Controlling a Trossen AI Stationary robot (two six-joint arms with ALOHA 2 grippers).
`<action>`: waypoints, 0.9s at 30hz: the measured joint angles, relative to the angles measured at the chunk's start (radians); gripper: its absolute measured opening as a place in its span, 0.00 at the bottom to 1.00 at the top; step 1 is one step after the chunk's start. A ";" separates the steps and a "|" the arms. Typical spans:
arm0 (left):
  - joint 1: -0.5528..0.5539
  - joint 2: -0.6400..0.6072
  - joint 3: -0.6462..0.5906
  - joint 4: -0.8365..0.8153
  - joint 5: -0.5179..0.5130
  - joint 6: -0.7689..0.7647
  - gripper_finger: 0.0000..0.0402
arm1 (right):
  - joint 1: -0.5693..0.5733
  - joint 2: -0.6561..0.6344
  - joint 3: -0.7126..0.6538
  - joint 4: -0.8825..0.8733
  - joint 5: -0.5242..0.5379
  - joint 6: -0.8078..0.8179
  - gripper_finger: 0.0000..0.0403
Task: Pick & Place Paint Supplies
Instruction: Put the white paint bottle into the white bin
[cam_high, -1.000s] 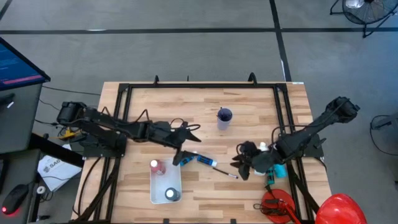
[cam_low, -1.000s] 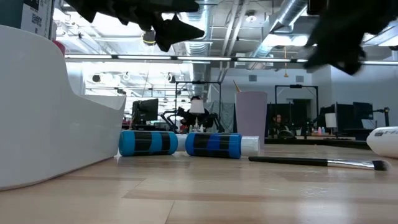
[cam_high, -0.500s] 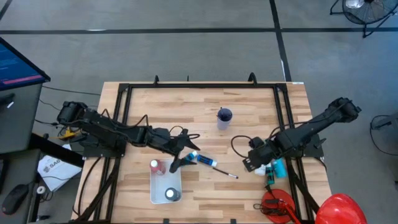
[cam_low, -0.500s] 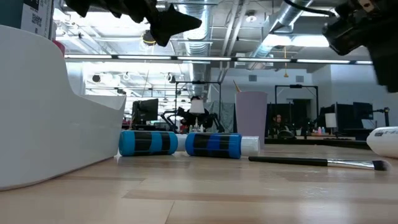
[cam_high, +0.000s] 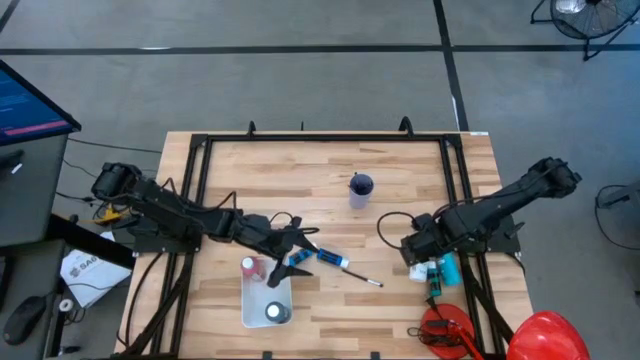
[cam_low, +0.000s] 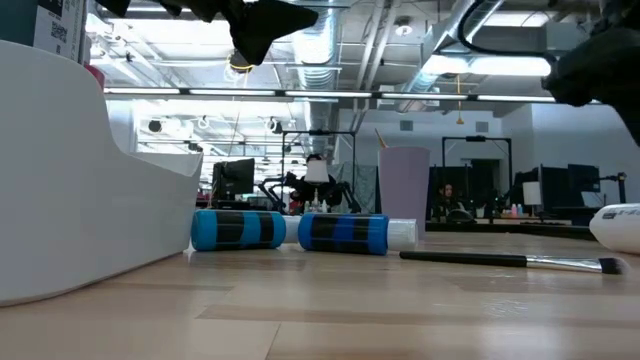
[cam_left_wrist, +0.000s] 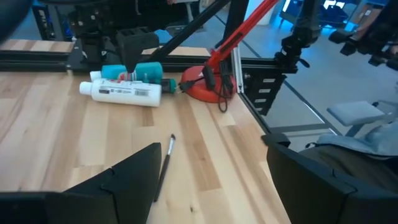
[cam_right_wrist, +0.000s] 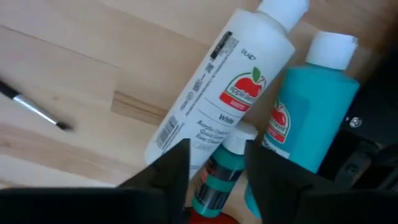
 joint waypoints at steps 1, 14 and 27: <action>-0.002 0.000 0.000 0.002 -0.001 -0.003 0.71 | -0.003 0.003 -0.003 0.000 0.000 0.000 0.42; -0.026 0.000 0.000 0.009 -0.005 -0.035 0.71 | -0.016 0.132 -0.008 0.079 0.004 -0.074 0.79; -0.037 0.000 0.000 0.015 -0.004 -0.050 0.71 | -0.016 0.356 -0.010 0.204 -0.033 -0.172 0.73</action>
